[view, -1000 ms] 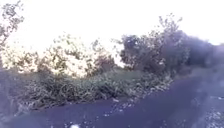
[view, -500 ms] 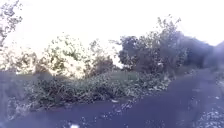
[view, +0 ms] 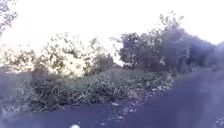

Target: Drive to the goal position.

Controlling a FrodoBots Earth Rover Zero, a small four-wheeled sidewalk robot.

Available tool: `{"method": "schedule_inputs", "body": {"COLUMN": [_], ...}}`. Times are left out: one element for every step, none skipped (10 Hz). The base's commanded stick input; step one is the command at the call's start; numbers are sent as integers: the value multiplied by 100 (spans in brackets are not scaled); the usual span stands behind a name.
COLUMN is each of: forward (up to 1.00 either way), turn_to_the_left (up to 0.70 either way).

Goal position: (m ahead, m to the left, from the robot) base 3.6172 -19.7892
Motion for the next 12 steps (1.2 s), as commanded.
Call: {"method": "schedule_inputs", "body": {"forward": [0, 0, 0, 0, 0, 0, 0, 0, 0, 0, 0, 0], "turn_to_the_left": [-23, -51, -70, -70, -70, -70, -70, -70, -70, -70, -70, -70]}}
